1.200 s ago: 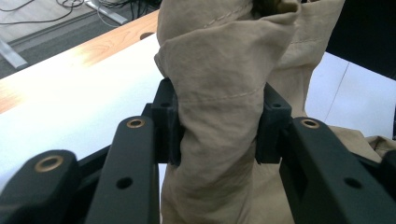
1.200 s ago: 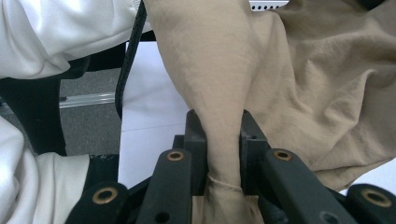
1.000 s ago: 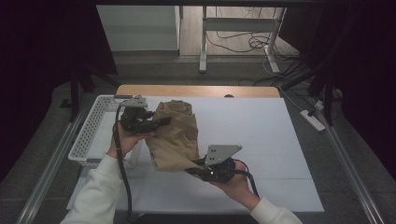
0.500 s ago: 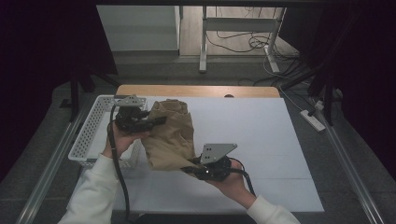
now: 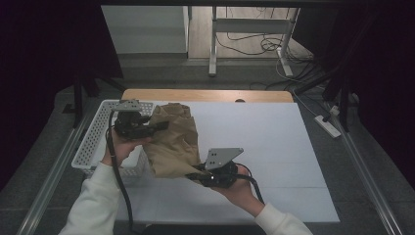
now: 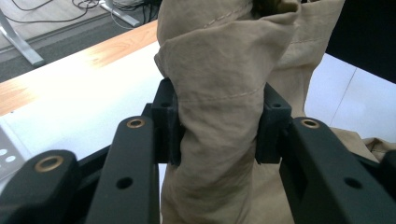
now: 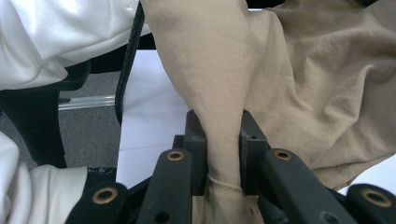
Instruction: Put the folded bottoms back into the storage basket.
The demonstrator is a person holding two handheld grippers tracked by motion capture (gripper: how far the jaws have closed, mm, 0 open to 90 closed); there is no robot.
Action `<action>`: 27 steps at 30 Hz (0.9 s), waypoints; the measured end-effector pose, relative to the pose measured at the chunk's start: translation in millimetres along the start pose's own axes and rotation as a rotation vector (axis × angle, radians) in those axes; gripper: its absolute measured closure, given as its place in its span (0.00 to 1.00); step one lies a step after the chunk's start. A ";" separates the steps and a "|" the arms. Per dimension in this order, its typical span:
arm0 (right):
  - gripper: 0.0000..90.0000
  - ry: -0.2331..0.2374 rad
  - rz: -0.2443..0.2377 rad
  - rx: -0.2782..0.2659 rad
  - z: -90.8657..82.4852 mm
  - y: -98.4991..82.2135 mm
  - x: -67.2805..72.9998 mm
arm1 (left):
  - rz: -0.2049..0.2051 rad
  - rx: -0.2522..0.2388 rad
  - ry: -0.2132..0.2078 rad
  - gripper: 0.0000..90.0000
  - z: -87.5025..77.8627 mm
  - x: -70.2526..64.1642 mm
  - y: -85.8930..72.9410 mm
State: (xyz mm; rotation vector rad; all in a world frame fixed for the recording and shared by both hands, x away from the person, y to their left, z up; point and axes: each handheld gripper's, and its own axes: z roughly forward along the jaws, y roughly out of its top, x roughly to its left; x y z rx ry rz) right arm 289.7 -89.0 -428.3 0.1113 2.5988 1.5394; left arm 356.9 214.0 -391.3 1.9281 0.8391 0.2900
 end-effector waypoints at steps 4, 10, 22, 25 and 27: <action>0.86 0.001 -0.003 -0.007 2.8 2.8 -0.6 | 0.001 -0.005 0.007 0.66 -4.2 1.5 0.0; 0.86 0.006 -0.001 -0.011 6.2 6.2 -2.5 | -0.001 -0.008 0.015 0.66 -8.5 4.1 -0.9; 0.86 0.020 -0.012 -0.017 17.1 14.2 -5.2 | -0.044 -0.027 0.034 0.66 -21.4 13.8 -9.2; 0.86 0.022 -0.017 -0.016 20.2 16.5 -5.3 | -0.055 -0.037 0.036 0.66 -25.2 16.7 -11.8; 0.86 0.022 -0.020 -0.017 22.1 18.2 -5.2 | -0.056 -0.039 0.039 0.66 -27.0 18.1 -12.7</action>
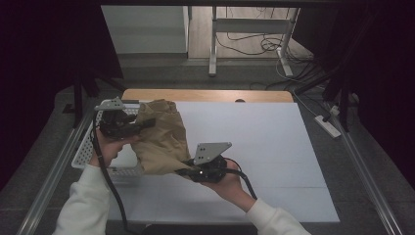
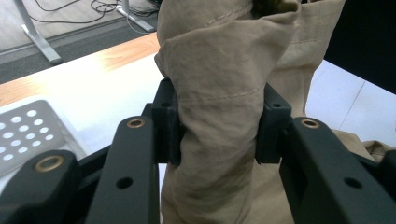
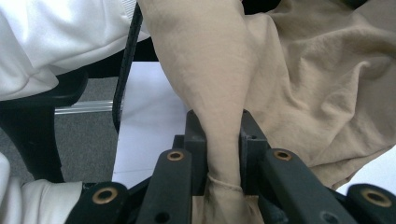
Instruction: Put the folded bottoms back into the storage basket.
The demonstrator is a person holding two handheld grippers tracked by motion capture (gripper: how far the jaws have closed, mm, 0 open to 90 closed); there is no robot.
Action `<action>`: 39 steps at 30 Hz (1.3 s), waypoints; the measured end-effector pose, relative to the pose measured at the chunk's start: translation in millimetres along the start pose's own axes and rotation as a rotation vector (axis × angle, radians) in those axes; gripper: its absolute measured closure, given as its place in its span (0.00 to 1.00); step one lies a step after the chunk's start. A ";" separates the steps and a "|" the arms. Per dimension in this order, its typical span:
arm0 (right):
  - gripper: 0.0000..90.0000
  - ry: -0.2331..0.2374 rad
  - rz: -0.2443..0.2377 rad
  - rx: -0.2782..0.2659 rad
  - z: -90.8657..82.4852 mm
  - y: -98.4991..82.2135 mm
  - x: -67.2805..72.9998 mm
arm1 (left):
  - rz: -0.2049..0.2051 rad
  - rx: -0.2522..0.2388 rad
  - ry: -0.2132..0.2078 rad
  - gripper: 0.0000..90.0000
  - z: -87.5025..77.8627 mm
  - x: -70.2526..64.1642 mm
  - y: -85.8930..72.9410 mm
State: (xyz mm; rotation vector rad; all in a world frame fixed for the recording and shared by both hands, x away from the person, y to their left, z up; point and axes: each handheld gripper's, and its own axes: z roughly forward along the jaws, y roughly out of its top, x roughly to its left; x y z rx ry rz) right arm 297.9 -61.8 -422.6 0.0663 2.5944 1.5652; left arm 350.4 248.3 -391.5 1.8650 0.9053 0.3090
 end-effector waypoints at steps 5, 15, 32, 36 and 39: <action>0.86 0.006 -0.001 0.000 7.2 3.7 -1.1 | -0.002 0.004 0.006 0.66 -3.2 4.8 1.0; 0.86 0.013 0.004 -0.010 20.7 12.0 -7.7 | -0.033 -0.009 0.018 0.66 -14.3 19.2 -1.1; 0.86 0.036 0.011 0.000 51.0 28.3 -14.4 | -0.077 -0.001 0.036 0.66 -29.9 44.2 -3.8; 0.86 0.042 0.018 -0.004 59.7 32.5 -17.0 | -0.082 0.003 0.053 0.67 -34.9 50.6 -4.4; 0.86 0.042 0.021 -0.004 66.2 35.7 -18.5 | -0.083 0.010 0.066 0.67 -38.3 54.5 -3.9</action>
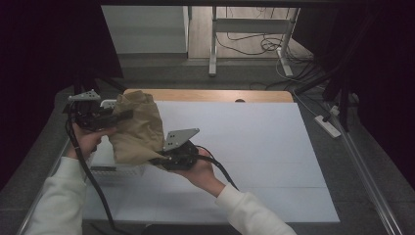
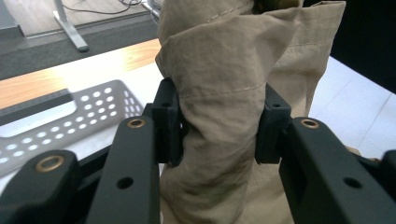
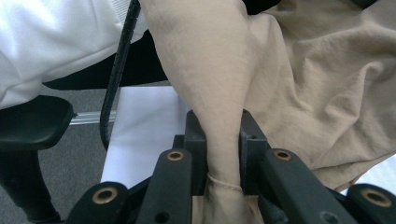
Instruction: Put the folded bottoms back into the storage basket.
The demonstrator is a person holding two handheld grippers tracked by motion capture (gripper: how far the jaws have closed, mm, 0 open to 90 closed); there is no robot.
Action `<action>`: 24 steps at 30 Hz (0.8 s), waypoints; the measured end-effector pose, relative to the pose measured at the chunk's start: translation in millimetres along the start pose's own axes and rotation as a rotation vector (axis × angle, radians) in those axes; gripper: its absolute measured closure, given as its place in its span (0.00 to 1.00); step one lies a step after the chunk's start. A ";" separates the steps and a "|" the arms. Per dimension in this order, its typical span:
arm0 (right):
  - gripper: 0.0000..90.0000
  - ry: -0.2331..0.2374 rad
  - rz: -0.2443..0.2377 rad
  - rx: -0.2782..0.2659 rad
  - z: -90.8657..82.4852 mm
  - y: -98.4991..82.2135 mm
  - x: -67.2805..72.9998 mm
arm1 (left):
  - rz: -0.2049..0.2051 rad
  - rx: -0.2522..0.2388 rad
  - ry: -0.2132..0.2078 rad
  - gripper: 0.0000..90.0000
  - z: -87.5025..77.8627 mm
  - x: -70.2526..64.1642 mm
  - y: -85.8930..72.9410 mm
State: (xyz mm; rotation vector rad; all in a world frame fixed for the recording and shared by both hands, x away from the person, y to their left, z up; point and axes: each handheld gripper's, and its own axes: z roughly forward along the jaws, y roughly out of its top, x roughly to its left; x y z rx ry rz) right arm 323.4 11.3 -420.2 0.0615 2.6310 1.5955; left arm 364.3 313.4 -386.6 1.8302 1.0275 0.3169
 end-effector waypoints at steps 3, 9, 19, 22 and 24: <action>0.86 0.002 0.001 0.003 5.8 3.1 -1.7 | 0.005 0.002 0.013 0.67 -3.8 3.3 1.2; 0.86 0.003 0.012 -0.004 16.6 9.6 -5.6 | -0.001 0.007 0.036 0.67 -9.8 12.2 2.9; 0.86 0.003 0.029 0.007 37.8 16.2 -13.7 | -0.010 0.040 0.075 0.67 -10.8 29.0 4.6; 0.86 0.002 0.041 0.003 42.8 17.5 -16.6 | -0.013 0.058 0.089 0.67 -10.9 33.2 5.5; 0.86 0.001 0.045 0.005 45.4 17.9 -17.7 | -0.015 0.061 0.093 0.67 -11.8 35.1 5.8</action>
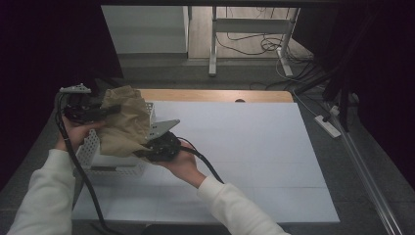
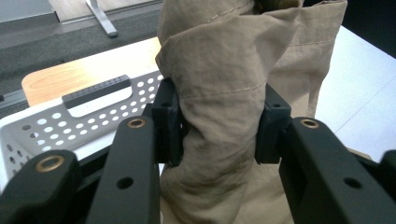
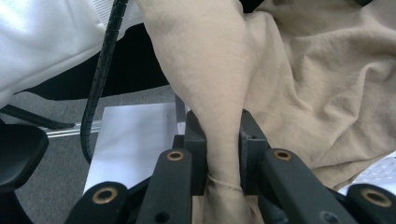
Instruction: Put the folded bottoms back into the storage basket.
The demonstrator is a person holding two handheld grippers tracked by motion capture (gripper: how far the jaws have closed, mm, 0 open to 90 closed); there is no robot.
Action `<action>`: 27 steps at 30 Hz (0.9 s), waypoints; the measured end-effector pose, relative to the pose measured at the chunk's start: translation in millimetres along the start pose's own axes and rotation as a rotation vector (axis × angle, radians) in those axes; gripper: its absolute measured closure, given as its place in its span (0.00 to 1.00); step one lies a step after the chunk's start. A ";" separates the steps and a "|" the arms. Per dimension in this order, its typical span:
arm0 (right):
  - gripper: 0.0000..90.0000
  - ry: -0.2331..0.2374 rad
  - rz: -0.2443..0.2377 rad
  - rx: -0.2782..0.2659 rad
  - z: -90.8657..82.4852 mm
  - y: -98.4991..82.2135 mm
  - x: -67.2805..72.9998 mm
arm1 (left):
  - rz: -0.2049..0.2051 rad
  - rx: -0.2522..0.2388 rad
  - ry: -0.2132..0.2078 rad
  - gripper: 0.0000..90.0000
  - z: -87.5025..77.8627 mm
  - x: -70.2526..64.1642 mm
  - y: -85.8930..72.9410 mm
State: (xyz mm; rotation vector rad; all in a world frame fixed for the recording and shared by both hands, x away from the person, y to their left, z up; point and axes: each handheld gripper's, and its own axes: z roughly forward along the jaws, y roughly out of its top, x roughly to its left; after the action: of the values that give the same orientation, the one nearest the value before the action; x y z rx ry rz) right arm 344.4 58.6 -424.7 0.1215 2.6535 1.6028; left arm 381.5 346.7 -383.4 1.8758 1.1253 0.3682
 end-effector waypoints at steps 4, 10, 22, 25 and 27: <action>0.86 -0.002 0.003 0.000 4.6 2.1 -1.4 | 0.001 0.002 0.008 0.67 -1.8 3.0 0.1; 0.86 -0.004 -0.004 0.013 12.3 6.1 -2.2 | 0.006 0.012 0.021 0.67 -3.0 8.6 0.1; 0.86 0.010 -0.001 0.046 39.1 10.6 -11.0 | -0.003 0.056 0.053 0.67 1.0 28.5 -2.1; 0.86 0.013 0.004 0.045 47.0 11.2 -12.7 | -0.002 0.073 0.059 0.67 3.1 33.8 -3.9; 0.86 0.016 0.008 0.048 51.8 11.4 -13.9 | -0.006 0.079 0.062 0.67 5.2 37.1 -5.4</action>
State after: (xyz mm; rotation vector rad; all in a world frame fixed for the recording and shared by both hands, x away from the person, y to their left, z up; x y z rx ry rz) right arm 362.6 108.4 -438.8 0.1217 2.7071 1.5498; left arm 401.9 375.3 -397.4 1.9413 1.2023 0.3851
